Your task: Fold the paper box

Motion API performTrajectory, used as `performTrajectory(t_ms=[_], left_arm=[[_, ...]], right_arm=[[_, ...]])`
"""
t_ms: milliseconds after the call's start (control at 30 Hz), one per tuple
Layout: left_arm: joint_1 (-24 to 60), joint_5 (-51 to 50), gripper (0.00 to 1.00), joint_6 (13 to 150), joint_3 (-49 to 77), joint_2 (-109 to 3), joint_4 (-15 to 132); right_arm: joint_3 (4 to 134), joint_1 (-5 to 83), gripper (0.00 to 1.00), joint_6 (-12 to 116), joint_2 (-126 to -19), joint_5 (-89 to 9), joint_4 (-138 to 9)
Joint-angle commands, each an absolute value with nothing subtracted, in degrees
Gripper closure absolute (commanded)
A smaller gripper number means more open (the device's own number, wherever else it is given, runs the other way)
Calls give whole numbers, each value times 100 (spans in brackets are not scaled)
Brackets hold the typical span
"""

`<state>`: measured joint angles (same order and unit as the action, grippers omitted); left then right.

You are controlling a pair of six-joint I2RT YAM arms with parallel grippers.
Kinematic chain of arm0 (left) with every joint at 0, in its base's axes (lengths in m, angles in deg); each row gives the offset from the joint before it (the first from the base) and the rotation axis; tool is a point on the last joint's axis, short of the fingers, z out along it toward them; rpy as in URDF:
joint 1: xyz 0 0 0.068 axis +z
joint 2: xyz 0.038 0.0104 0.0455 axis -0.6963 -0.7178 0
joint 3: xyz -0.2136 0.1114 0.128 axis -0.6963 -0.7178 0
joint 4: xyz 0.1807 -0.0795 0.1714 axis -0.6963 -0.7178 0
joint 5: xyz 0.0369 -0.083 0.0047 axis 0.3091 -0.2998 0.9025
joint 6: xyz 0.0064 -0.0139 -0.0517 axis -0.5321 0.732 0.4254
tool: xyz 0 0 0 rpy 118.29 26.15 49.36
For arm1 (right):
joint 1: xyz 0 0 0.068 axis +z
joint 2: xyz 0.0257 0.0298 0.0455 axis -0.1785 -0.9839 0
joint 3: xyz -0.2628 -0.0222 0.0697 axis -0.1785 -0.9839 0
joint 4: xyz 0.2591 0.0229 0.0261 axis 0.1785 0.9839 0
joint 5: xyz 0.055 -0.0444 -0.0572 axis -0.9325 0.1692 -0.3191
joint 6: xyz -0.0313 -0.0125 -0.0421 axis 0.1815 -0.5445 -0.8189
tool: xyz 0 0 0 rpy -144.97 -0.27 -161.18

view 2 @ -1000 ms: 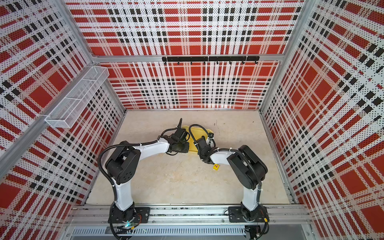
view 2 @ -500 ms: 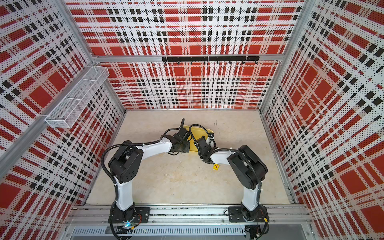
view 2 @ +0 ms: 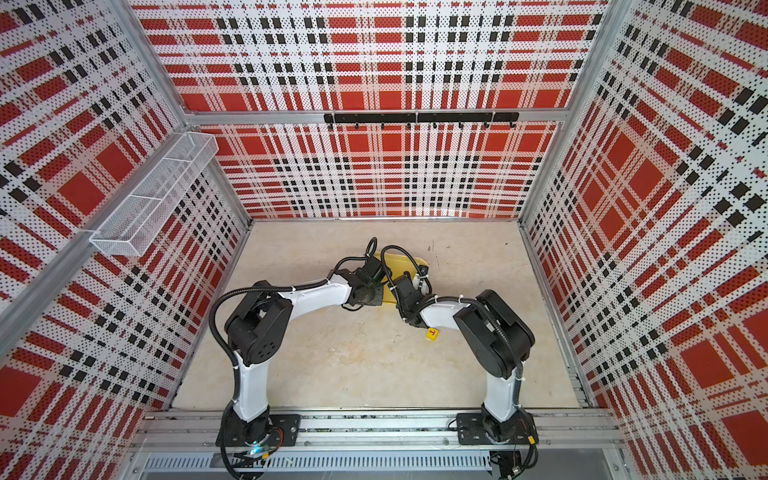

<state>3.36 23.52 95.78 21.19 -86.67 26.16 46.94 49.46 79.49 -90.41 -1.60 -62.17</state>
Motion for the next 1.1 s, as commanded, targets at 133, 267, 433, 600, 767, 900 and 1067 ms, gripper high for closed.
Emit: performTrajectory(t_ms=[133, 267, 433, 600, 767, 900, 1067], left_arm=[[256, 2420, 73, 9551, 2358, -8588, 2486], [305, 2617, 71, 9394, 2399, -8499, 2493], [386, 2831, 65, 9258, 2496, -8499, 2501], [435, 2940, 59, 9156, 2716, -8667, 2459], [470, 2891, 57, 9136, 2811, -8762, 2420], [493, 2785, 56, 9088, 2874, -8797, 2418], [498, 2634, 64, 9041, 2887, -8865, 2461]], right_arm=[[4734, 5000, 100, 8069, -9171, -315, -6463], [4715, 4999, 100, 8068, -9171, -307, -6473], [4685, 4999, 100, 8083, -9171, -318, -6479], [4639, 4999, 100, 8111, -9180, -324, -6516], [4634, 5005, 100, 8111, -9164, -325, -6516], [4659, 4995, 100, 8102, -9191, -329, -6516], [4674, 4999, 100, 8099, -9209, -333, -6507]])
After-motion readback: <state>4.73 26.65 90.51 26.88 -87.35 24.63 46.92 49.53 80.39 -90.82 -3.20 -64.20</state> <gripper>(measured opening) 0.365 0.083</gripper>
